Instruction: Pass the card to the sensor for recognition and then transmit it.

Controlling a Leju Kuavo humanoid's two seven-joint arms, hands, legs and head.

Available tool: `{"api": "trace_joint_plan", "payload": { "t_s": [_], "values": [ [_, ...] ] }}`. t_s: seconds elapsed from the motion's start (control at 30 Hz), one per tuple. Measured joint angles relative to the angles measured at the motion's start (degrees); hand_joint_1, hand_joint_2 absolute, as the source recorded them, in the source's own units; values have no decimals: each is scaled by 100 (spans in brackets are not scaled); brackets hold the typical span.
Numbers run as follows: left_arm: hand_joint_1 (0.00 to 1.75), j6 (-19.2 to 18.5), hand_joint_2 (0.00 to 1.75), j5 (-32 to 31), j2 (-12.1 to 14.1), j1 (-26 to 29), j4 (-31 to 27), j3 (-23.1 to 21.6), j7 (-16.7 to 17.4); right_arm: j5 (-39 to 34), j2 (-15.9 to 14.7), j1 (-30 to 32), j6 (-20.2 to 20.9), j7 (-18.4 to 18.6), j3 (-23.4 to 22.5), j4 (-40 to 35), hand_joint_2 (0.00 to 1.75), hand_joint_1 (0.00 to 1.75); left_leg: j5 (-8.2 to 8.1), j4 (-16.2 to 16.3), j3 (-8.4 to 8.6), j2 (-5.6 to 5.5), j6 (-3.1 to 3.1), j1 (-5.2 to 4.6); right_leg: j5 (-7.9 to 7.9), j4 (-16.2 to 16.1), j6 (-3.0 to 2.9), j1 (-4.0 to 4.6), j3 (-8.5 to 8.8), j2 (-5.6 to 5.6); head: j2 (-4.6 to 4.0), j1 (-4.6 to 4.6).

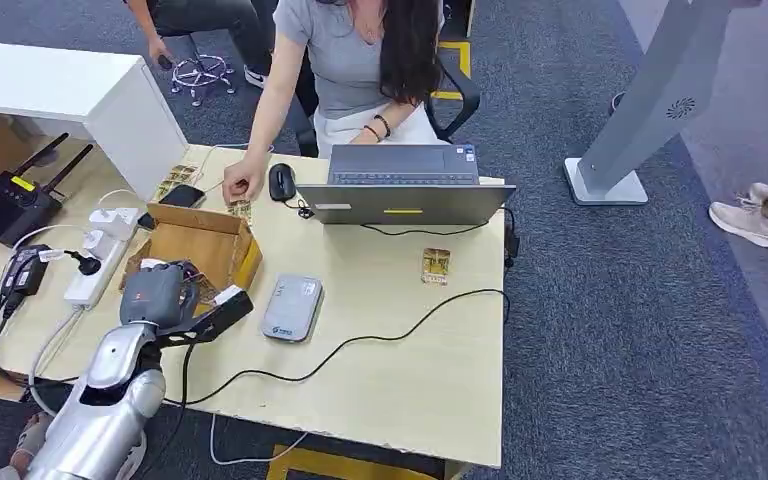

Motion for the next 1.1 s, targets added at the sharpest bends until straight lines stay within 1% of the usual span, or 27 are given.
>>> {"api": "trace_joint_plan", "payload": {
  "t_s": [0.13,0.23,0.37,0.6,0.77,0.9,1.0,1.07,1.1],
  "values": [
    [175,188,175,24,-9,-212,77,33,-90,66,0,-37,13,28,-2,0,0,0,1,0,0,-1,0,0,1,0,0,0,1,-1,0,0],
    [175,276,175,50,-9,-508,166,37,-156,138,0,-87,17,46,-2,0,0,0,4,1,0,-1,-3,0,3,0,0,0,1,-2,0,-2],
    [175,274,175,61,-9,-995,324,37,-201,162,0,-170,17,96,0,0,0,0,6,1,0,0,-3,0,8,2,-3,0,1,-1,0,0],
    [175,274,175,88,-20,-1249,452,37,-216,166,0,-195,22,94,0,0,0,0,6,1,-2,0,-3,0,7,1,-3,0,-5,1,0,0],
    [175,171,175,96,-81,-1660,496,33,-223,179,0,-213,24,96,0,0,0,0,6,2,-3,1,-3,1,8,1,-3,0,-7,2,0,0],
    [175,24,175,164,-125,-2127,503,-28,-195,219,2,-230,33,105,0,0,0,0,9,3,-3,0,-1,0,14,2,-6,0,-7,2,0,0],
    [175,33,175,195,-142,-2455,527,-94,-177,275,4,-244,57,144,7,0,0,0,9,3,-3,2,-1,0,14,2,-7,0,-8,3,0,0],
    [175,112,175,109,-155,-2816,715,-144,-107,363,9,-277,83,203,31,0,0,0,10,4,-5,0,-2,2,14,2,-7,2,-10,2,0,0],
    [175,186,175,50,-162,-3059,932,-164,-79,411,13,-308,94,251,59,0,0,0,12,4,-6,0,-5,3,16,2,-8,3,-10,2,0,0]
  ]
}}
